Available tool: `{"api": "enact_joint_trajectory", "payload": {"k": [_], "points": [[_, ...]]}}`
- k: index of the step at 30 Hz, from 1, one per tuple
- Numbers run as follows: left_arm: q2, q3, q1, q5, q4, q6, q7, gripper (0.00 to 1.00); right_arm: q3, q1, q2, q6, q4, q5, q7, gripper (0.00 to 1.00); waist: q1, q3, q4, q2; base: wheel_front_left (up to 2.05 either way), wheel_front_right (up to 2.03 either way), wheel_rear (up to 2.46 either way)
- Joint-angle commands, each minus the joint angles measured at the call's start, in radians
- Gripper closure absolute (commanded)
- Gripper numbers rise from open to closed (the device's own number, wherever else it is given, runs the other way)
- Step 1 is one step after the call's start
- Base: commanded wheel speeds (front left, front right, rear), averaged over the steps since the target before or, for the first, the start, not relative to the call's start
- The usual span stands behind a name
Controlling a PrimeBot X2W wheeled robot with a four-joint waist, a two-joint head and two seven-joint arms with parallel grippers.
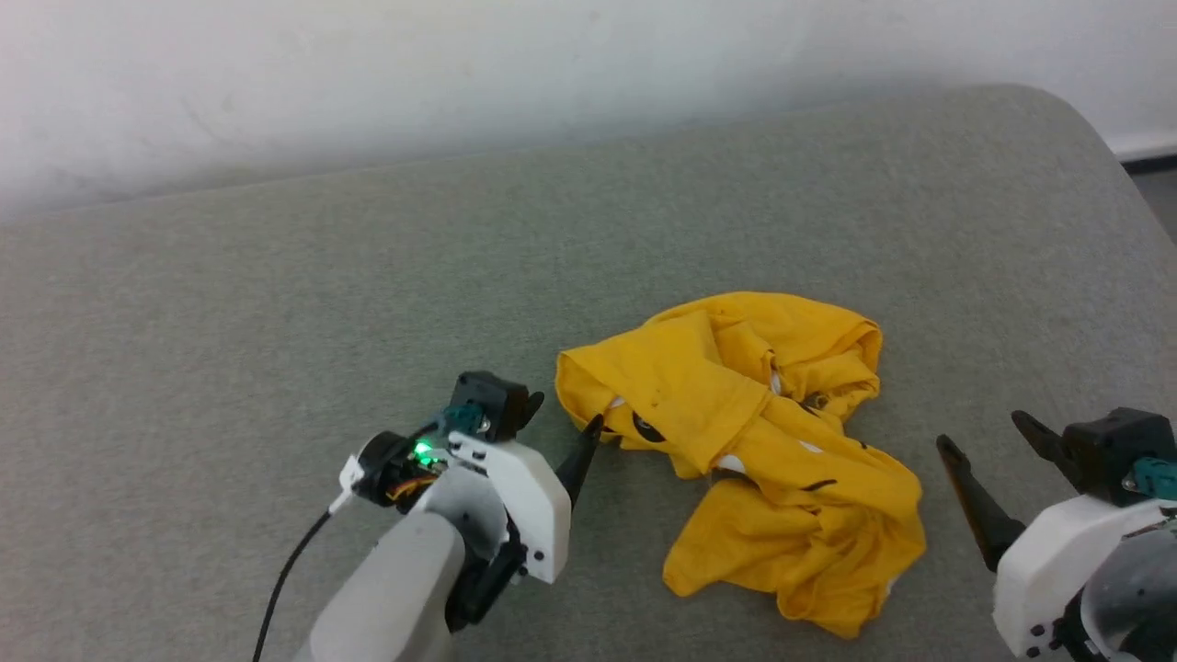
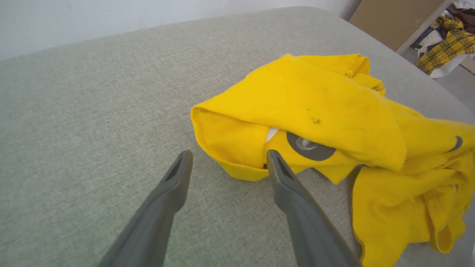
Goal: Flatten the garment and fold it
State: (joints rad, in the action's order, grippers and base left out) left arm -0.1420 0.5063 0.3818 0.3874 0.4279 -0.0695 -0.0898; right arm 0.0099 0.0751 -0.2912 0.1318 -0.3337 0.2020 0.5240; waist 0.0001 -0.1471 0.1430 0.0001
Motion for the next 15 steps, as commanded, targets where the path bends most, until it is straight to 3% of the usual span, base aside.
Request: {"api": "enact_joint_trajectory", "payload": {"k": [1, 7, 9, 10, 11, 12, 15], "points": [[-0.001, 0.004, 0.031, 0.0, 0.022, 0.003, -0.026, 0.0, 0.004, -0.01, 0.011, -0.001, 0.004, -0.012, -0.013, 0.0, -0.0001, -0.06, 0.065, -0.0001, 0.0, 0.0, 0.0], [-0.001, -0.018, 0.102, -0.003, 0.115, 0.056, -0.083, 0.0, 0.013, -0.008, 0.046, -0.001, 0.041, -0.026, -0.056, 0.0, -0.0001, -0.094, 0.104, -0.0001, 0.0, 0.0, 0.0], [0.001, -0.014, 0.11, 0.003, 0.142, 0.051, -0.103, 0.0, 0.013, -0.007, 0.055, -0.001, 0.051, -0.03, -0.068, 0.0, -0.0001, -0.1, 0.107, -0.0001, 0.0, 0.0, 0.0], [0.003, -0.007, 0.11, 0.011, 0.155, 0.038, -0.122, 0.08, 0.014, -0.007, 0.059, -0.001, 0.056, -0.032, -0.073, 0.0, -0.0001, -0.102, 0.106, -0.0001, 0.0, 0.0, 0.0], [0.004, 0.001, 0.109, 0.015, 0.165, 0.024, -0.14, 0.77, 0.015, -0.008, 0.063, -0.001, 0.061, -0.033, -0.078, 0.0, -0.0001, -0.103, 0.104, -0.0001, 0.0, 0.0, 0.0], [0.002, 0.011, 0.108, 0.017, 0.169, 0.011, -0.148, 1.0, 0.016, -0.009, 0.066, -0.001, 0.066, -0.033, -0.083, 0.0, -0.0001, -0.103, 0.101, -0.0001, 0.0, 0.0, 0.0], [-0.002, 0.009, 0.104, 0.025, 0.152, -0.003, -0.1, 1.0, 0.019, -0.017, 0.072, -0.001, 0.078, -0.036, -0.1, 0.0, -0.0001, -0.094, 0.082, -0.0001, 0.0, 0.0, 0.0]]}}
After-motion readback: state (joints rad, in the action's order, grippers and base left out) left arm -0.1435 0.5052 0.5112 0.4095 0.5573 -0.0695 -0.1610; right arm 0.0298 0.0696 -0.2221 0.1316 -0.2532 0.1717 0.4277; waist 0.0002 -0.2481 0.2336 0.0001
